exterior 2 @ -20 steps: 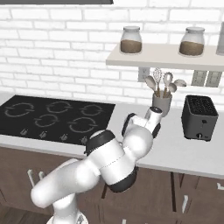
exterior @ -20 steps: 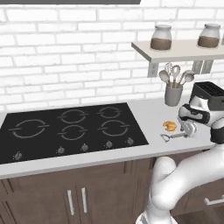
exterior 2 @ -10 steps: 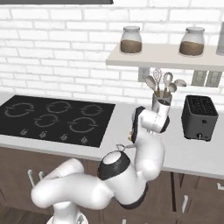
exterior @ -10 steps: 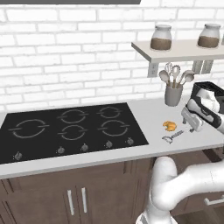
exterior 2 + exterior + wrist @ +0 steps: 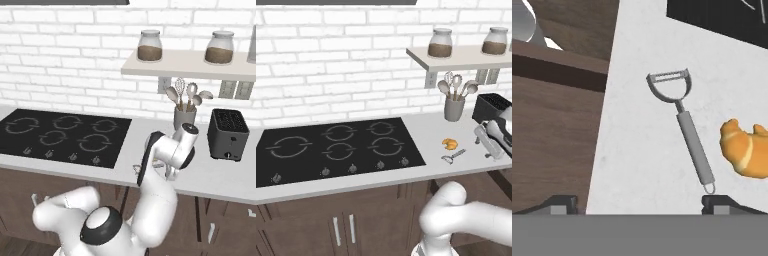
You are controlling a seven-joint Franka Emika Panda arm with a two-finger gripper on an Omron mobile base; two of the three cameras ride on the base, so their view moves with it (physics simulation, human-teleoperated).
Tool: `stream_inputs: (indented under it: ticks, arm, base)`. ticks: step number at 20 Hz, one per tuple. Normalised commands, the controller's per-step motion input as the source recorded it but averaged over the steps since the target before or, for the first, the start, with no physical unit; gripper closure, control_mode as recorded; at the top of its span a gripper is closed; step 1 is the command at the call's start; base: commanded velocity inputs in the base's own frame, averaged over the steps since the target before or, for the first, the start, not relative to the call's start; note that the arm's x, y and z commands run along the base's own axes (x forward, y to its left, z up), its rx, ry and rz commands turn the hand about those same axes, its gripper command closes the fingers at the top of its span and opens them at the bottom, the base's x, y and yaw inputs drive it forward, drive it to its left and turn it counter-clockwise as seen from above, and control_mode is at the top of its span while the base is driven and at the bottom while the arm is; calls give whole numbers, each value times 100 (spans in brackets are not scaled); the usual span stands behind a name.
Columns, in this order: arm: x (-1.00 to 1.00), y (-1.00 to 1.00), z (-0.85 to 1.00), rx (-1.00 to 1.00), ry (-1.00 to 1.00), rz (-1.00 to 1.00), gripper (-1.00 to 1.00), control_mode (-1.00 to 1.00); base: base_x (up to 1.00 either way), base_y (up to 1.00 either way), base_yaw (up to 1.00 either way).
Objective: Pick the peeler from the drawer and place it on the counter.
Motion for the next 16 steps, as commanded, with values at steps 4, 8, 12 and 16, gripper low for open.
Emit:
stream_inputs:
  ticks: [4, 8, 12, 16]
  arm:
    - [-43, 55, 31, 0, -24, 8, -100, -100]
    - [-7, 44, 69, 0, -16, 5, -100, -100]
    - [-1, 28, 74, 0, -12, 0, -100, -100]
    - [-6, 38, 48, -2, -7, 0, -100, -100]
  base:
    - [0, 0, 0]
    - [0, 0, 0]
    - [0, 0, 0]
    - [0, 0, 0]
